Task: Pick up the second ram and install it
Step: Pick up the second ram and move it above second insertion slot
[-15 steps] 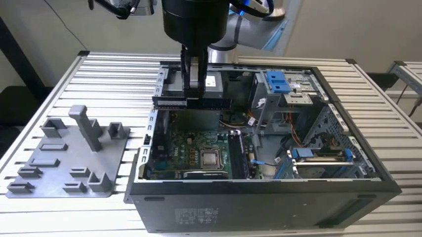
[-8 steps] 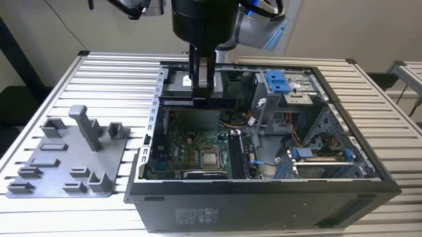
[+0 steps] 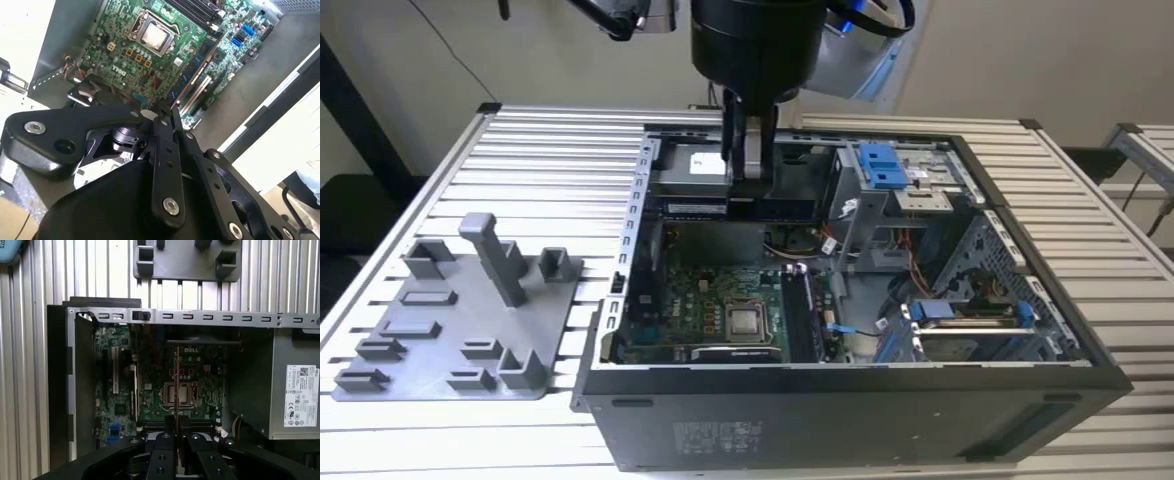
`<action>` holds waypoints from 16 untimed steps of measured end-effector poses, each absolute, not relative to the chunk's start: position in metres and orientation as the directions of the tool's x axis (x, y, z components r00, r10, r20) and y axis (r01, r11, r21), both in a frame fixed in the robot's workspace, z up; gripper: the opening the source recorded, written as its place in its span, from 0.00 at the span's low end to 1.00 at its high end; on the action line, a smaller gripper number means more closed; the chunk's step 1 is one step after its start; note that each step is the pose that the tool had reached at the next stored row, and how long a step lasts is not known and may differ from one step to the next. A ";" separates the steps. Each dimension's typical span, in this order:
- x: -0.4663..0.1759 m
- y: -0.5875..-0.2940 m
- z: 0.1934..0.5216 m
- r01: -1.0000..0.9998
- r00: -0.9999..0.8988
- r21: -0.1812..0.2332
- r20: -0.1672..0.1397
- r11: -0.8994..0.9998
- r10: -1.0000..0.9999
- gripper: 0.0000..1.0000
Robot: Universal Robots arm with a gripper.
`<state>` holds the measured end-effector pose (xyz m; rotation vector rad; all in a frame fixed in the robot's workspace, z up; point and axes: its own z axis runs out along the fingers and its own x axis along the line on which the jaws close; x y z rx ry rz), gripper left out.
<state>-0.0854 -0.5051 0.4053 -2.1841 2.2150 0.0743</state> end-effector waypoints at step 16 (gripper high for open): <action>-0.060 -0.505 0.405 -1.000 -0.014 0.013 -0.055 0.014 -0.998 0.14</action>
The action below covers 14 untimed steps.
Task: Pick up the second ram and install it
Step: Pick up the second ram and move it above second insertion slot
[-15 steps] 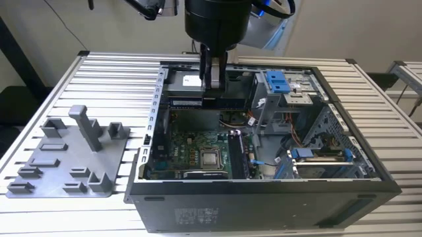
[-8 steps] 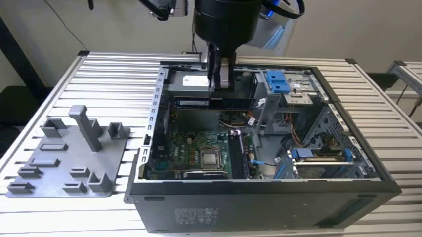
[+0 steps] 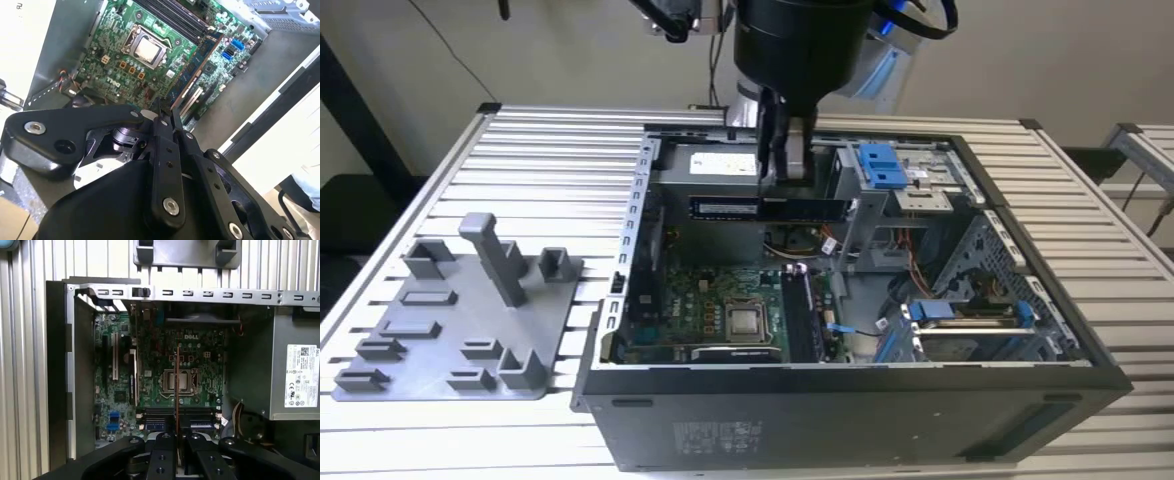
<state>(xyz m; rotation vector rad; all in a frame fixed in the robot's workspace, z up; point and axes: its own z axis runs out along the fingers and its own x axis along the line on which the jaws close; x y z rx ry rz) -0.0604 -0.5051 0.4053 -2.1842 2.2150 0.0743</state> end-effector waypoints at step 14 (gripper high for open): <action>-0.040 -0.505 0.405 -1.000 -0.014 0.013 -0.055 0.014 -0.998 0.14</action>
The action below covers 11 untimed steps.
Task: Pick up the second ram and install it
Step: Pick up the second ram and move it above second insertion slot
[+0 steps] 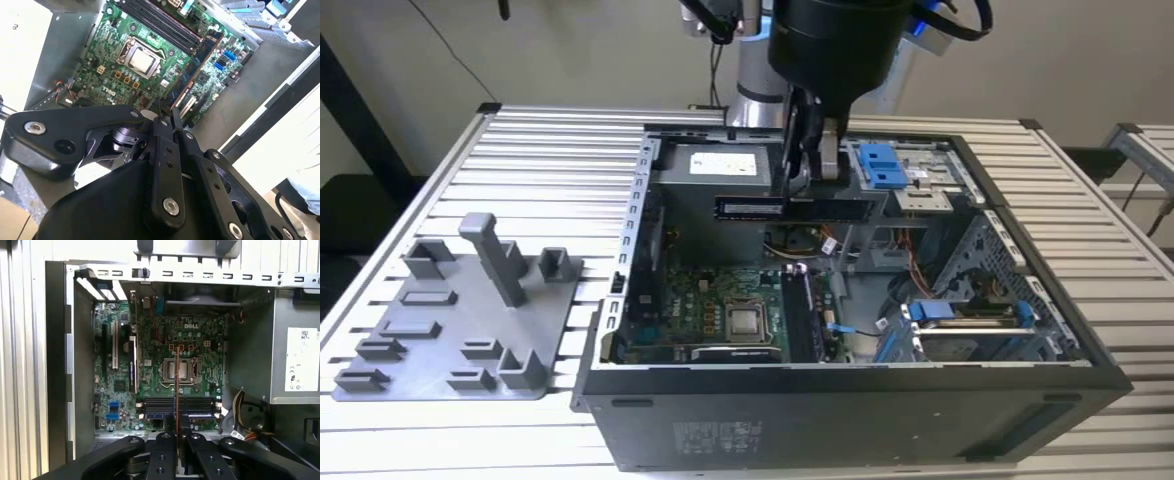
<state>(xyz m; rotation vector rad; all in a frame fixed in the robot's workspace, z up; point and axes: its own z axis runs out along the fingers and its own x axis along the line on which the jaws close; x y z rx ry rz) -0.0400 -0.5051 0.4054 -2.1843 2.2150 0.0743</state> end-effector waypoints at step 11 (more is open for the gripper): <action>-0.024 -0.505 0.405 -1.000 -0.014 0.013 -0.055 0.014 -0.998 0.14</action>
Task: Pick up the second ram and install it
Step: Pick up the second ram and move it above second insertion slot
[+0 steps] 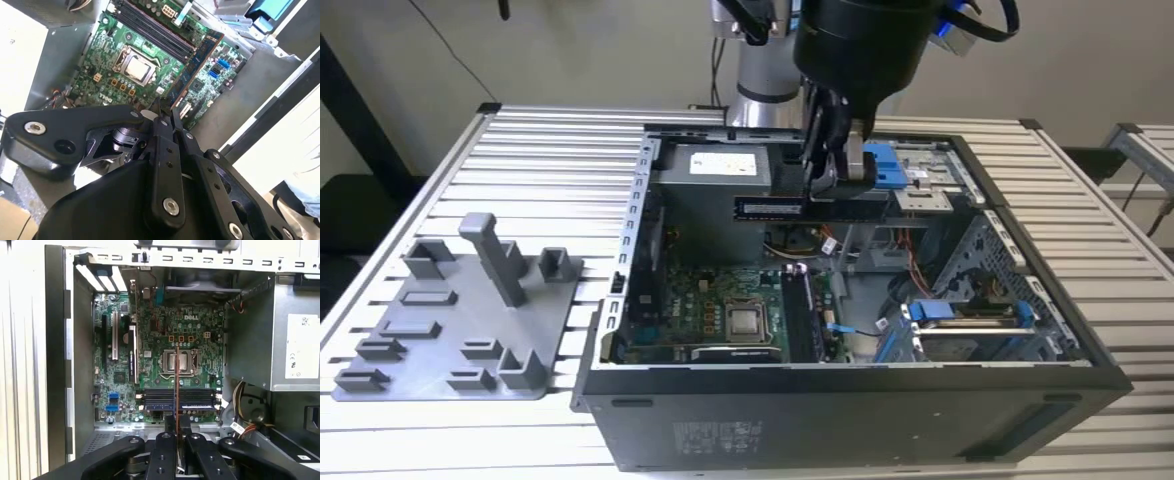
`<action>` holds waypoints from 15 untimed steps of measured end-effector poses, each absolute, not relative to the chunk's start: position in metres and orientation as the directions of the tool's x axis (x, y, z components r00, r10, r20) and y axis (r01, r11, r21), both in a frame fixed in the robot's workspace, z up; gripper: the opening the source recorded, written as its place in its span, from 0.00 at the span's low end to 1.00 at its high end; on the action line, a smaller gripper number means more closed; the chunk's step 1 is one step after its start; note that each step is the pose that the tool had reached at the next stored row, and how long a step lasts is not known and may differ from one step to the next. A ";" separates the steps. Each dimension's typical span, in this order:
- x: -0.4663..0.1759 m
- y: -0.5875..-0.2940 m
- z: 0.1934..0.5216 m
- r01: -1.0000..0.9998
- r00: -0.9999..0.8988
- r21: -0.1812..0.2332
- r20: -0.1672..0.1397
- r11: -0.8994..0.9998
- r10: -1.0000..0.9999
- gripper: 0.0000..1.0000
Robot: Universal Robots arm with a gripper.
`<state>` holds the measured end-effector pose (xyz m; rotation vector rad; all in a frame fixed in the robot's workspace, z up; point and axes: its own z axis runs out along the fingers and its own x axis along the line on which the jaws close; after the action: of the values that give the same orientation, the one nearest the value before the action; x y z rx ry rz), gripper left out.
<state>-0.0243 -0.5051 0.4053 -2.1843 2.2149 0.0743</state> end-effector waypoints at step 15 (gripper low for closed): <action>-0.010 -0.505 0.405 -1.000 -0.014 0.013 -0.055 0.014 -0.998 0.14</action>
<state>-0.0105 -0.5051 0.4053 -2.1843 2.2150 0.0743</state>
